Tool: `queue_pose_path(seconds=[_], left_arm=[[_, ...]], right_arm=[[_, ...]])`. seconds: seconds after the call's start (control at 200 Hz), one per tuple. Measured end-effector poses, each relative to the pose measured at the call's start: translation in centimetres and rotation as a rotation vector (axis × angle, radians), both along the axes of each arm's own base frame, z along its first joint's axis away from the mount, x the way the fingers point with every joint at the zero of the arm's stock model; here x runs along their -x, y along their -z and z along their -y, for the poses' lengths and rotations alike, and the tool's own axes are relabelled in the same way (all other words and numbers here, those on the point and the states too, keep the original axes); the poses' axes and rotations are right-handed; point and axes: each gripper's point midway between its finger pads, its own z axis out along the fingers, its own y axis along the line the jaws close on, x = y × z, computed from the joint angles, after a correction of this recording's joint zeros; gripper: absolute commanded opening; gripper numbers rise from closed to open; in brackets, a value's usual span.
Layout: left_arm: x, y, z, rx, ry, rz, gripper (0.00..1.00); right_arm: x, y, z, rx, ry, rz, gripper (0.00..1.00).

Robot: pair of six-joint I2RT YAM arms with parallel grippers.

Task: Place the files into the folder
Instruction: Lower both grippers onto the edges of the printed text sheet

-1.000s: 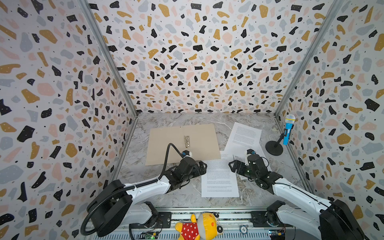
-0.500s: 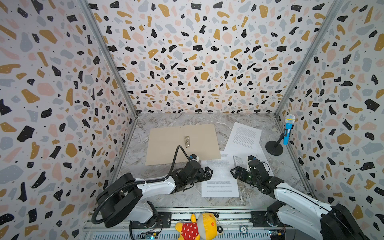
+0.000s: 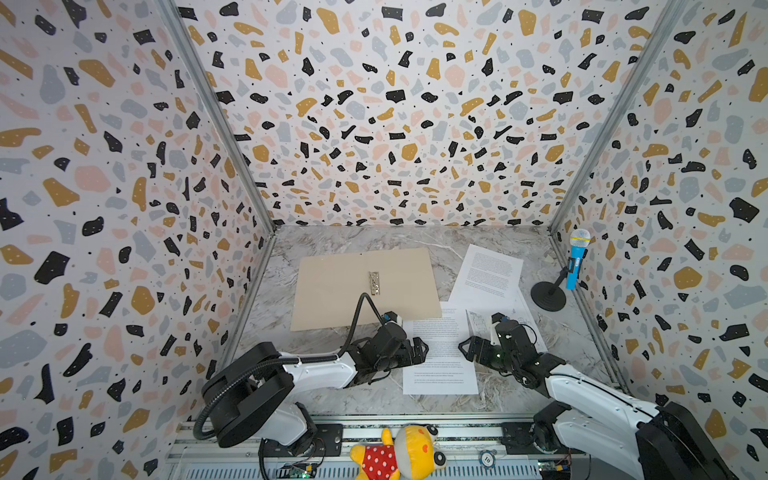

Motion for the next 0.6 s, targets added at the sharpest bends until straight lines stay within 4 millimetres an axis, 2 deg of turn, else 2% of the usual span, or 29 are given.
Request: queue_pose_path(seconds=[0.601], left_arm=[[0.23, 0.23, 0.12, -0.001, 0.009, -0.010, 1.00]], right_arm=[[-0.44, 0.05, -0.84, -0.021, -0.029, 0.012, 0.87]])
